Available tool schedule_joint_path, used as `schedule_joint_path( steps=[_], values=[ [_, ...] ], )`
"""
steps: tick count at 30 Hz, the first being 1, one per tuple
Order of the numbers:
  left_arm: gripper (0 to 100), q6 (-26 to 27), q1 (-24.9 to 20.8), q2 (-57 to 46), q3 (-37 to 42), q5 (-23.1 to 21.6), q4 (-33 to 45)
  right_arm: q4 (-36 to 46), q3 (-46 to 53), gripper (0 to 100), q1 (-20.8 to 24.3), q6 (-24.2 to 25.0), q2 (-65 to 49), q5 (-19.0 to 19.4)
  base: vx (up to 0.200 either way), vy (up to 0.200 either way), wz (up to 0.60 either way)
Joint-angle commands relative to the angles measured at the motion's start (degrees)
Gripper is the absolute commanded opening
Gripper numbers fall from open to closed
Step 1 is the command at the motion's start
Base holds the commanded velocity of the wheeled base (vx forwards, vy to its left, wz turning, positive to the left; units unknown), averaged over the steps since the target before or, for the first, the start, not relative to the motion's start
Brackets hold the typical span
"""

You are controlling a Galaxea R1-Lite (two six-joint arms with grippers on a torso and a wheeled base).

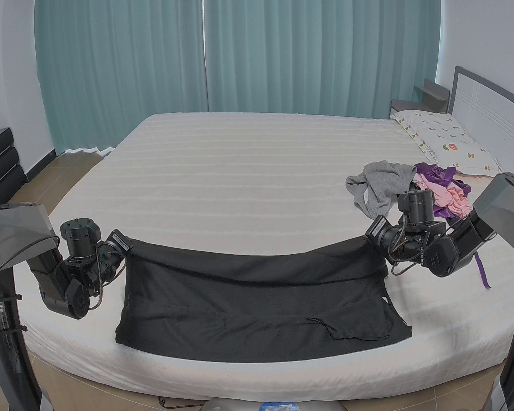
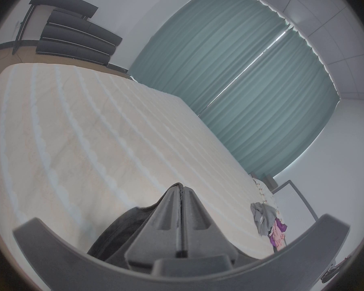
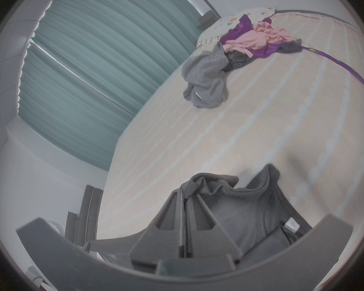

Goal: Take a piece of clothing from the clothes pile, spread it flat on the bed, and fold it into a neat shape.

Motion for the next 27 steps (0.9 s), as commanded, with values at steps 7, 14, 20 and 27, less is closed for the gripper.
schedule_joint_path(
  steps=[7,14,20,27],
  values=[
    [0,-0.5,0.2,2.1,3.9,-0.4,-0.5,0.0,5.4,0,0.0,0.5,-0.5,-0.3,0.000,0.000,0.00],
    [0,0.0,0.2,2.1,6.7,-0.6,-0.6,-0.6,12.2,0,-0.1,-0.2,-2.1,1.2,0.000,0.000,0.00],
    [0,0.0,0.7,2.3,9.3,-2.2,-0.6,-6.2,18.7,0,-1.0,-1.6,-2.4,3.3,0.000,0.000,0.00],
    [0,0.0,1.8,2.9,11.5,-4.7,-0.6,-8.4,24.0,0,-1.5,-3.8,-2.0,5.8,0.000,0.000,0.00]
  ],
)
